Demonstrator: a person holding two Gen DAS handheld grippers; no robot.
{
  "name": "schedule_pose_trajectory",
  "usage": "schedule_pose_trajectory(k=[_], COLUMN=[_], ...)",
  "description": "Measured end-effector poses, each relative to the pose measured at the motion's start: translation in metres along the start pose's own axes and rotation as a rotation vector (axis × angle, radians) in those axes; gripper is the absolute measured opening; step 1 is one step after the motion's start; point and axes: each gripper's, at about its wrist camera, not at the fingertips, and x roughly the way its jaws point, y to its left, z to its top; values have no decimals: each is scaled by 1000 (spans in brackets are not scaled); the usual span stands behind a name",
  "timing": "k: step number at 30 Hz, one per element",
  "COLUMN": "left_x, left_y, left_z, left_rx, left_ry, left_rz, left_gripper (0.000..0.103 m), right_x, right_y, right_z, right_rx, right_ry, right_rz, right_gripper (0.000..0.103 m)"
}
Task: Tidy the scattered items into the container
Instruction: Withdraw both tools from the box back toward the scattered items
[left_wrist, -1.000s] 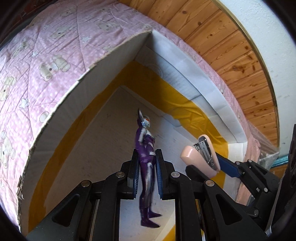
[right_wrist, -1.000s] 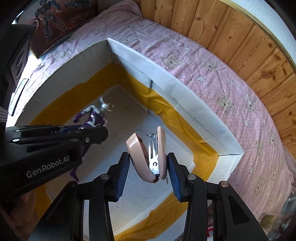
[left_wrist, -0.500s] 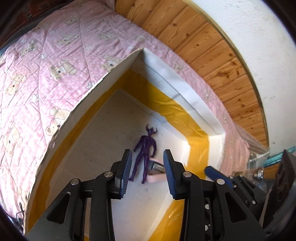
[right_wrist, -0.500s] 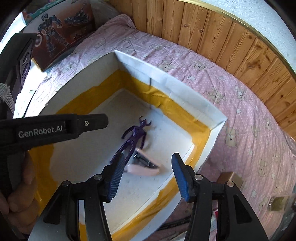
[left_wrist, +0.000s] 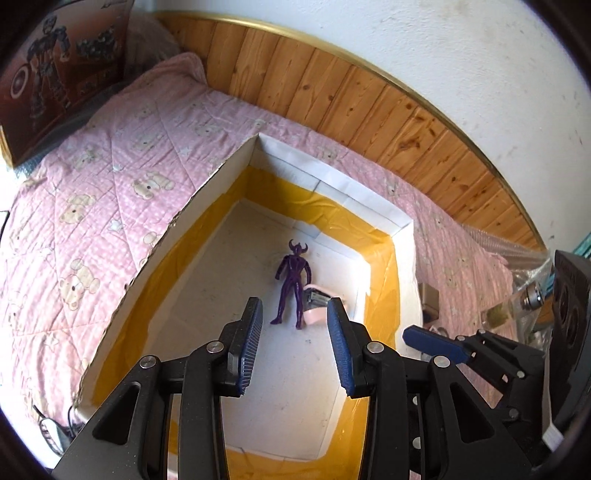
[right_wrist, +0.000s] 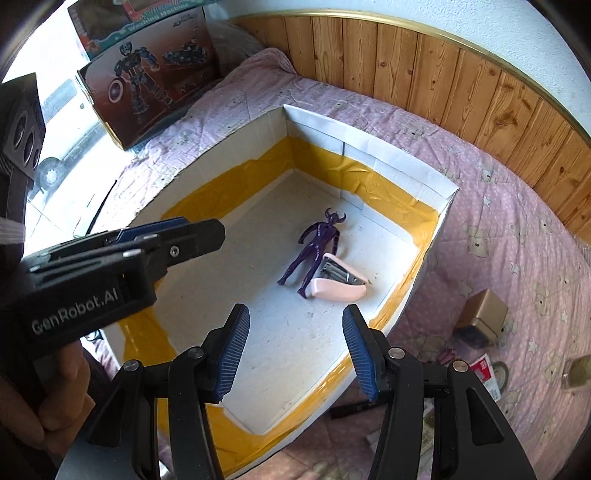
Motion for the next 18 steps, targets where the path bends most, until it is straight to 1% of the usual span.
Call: schedule_pose_trajectory(k=[7, 12, 18], left_x=[-18, -30, -39], left_y=[-3, -7, -5], left_z=[-25, -38, -60], left_rx=[27, 45, 36], left_ry=[-34, -72, -83], left_rz=[0, -7, -22], left_gripper=[39, 39, 40], right_x=[-19, -35, -49], right_y=[11, 15, 17], right_z=[-21, -38, -63], right_rx=[27, 50, 86], right_ry=[-50, -107, -172], right_rz=[33, 68, 118], right_gripper=[54, 54, 54])
